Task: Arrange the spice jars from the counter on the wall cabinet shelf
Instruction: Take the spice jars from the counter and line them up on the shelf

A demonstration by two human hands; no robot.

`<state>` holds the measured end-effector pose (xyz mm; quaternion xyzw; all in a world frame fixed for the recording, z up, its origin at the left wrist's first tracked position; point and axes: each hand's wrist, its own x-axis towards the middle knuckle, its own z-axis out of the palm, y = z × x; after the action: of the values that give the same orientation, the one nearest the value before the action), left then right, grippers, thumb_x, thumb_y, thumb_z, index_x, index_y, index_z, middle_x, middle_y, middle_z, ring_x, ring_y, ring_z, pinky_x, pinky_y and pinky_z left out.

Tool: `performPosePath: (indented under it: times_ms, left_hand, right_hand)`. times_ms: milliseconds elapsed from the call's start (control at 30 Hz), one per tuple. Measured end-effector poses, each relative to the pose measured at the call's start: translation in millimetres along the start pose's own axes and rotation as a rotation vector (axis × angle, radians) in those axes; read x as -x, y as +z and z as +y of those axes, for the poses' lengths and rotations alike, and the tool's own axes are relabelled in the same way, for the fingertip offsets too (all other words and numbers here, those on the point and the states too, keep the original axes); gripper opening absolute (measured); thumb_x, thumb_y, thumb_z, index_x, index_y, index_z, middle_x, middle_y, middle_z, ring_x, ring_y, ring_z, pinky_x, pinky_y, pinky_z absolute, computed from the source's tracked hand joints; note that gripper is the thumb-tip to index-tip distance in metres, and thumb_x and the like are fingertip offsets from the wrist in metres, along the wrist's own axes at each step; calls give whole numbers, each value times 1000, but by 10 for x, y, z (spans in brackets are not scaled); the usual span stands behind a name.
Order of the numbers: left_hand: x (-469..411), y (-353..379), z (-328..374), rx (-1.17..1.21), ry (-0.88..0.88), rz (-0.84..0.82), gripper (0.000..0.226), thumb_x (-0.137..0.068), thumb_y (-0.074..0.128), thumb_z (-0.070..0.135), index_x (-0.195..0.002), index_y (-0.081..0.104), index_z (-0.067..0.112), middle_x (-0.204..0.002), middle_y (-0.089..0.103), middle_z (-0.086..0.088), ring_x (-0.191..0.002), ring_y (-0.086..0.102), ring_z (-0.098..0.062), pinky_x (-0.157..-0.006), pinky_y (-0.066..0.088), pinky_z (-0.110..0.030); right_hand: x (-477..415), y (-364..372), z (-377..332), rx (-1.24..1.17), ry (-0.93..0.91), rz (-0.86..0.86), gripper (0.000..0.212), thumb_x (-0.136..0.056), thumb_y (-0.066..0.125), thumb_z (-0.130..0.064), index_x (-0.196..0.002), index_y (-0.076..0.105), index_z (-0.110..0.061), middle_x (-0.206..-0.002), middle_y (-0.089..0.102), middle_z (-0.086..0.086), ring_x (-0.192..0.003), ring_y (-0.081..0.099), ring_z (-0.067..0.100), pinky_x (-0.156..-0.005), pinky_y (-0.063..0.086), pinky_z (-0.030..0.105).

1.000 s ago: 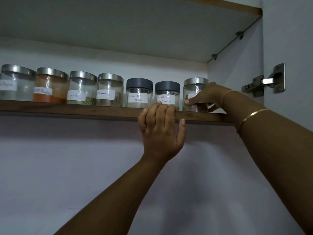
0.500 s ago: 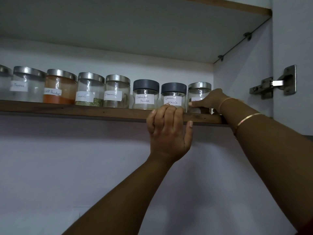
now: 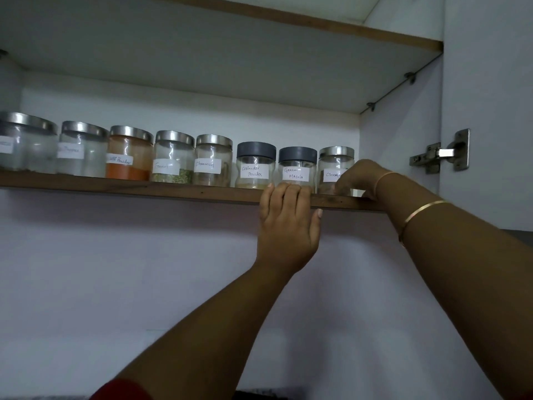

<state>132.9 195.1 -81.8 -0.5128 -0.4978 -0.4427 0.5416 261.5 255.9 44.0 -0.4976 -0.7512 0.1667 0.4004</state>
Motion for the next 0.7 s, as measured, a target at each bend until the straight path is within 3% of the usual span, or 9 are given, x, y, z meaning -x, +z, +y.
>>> performPosePath:
  times_ms: [100, 200, 300, 400, 533, 700]
  left_hand:
    - [-52, -162, -137, 5, 106, -79, 41, -90, 44, 36, -115, 62, 9, -109, 63, -6, -106, 55, -24, -104, 27, -36]
    - [-134, -313, -251, 40, 184, -153, 39, -90, 41, 35, -113, 64, 13, -105, 67, -2, -97, 59, -21, -89, 34, -33]
    - [-204, -466, -302, 106, 110, -200, 35, -87, 39, 31, -103, 66, 15, -93, 68, 0, -85, 62, -20, -79, 42, -33]
    - [-242, -613, -400, 179, 27, -159, 32, -84, 39, 25, -93, 67, 12, -83, 66, -3, -73, 61, -22, -68, 44, -32]
    - [-308, -850, -673, 195, -37, -124, 28, -82, 45, 18, -99, 65, 10, -92, 64, -7, -80, 60, -26, -67, 45, -34]
    - [-407, -1204, -1226, 144, -51, -102, 30, -83, 44, 19, -104, 62, 9, -100, 62, -10, -89, 57, -28, -70, 48, -39]
  right_hand:
    - [168, 42, -83, -10, -47, 48, 42, -83, 64, -9, -123, 55, 2, -128, 56, 21, -120, 54, 35, -92, 46, 39]
    - [283, 95, -170, -81, -110, 75, 38, -80, 64, -11, -115, 56, 1, -110, 61, 16, -99, 60, 29, -69, 48, 29]
    - [438, 158, -322, -105, -158, 101, 42, -82, 62, -12, -116, 42, 2, -101, 54, 9, -92, 54, 24, -74, 45, 29]
    - [600, 240, -519, -62, -241, 160, 56, -87, 60, -17, -130, 28, 0, -100, 48, 8, -89, 49, 24, -72, 45, 33]
    - [803, 385, -861, -31, -349, 223, 50, -88, 59, -18, -126, 30, -2, -73, 43, 0, -71, 47, 18, -54, 33, 28]
    - [995, 638, -1352, 30, -438, 234, 54, -87, 59, -22, -128, 31, -2, -73, 46, 3, -64, 46, 16, -52, 34, 29]
